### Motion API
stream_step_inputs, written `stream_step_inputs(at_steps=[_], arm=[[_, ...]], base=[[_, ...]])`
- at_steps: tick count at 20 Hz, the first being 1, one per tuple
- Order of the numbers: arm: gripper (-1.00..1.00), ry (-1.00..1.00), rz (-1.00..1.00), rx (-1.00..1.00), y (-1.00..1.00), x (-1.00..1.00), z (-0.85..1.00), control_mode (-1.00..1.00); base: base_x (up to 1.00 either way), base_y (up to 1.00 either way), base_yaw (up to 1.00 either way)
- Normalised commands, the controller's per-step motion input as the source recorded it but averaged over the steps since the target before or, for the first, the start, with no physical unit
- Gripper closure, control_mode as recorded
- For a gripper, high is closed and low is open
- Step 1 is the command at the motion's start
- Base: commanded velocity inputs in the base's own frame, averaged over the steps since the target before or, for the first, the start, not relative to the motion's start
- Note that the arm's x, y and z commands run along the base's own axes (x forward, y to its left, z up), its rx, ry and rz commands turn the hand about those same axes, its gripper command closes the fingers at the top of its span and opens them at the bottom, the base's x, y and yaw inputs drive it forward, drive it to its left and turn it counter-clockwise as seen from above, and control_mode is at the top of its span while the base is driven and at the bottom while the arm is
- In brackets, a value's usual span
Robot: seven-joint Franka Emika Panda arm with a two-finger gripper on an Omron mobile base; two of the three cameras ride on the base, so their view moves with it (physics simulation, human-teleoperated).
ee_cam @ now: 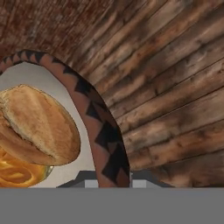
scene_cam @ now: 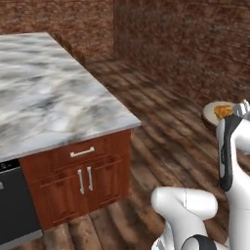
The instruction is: Pick up the heated bread from the toaster oven and place it in the bowl. Then move the bread bowl to the dining counter.
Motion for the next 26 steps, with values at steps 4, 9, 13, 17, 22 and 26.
stream_step_inputs(at_steps=[4, 9, 13, 17, 22, 26], arm=[[1.00, 0.00, 0.00, 0.00, 0.00, 0.00, 0.00, 1.00], [1.00, 0.00, 0.00, 0.00, 0.00, 0.00, 0.00, 1.00], [1.00, 0.00, 0.00, 0.00, 0.00, 0.00, 0.00, 1.00], [1.00, 0.00, 0.00, 0.00, 0.00, 0.00, 0.00, 1.00], [1.00, 0.00, 0.00, 0.00, 0.00, 0.00, 0.00, 1.00], [1.00, 0.00, 0.00, 0.00, 0.00, 0.00, 0.00, 1.00]], base=[[1.00, -1.00, 0.00], [1.00, -1.00, 0.00], [1.00, -1.00, 0.00], [1.00, -1.00, 0.07], [1.00, -1.00, 0.22], [1.00, -0.44, 0.55]])
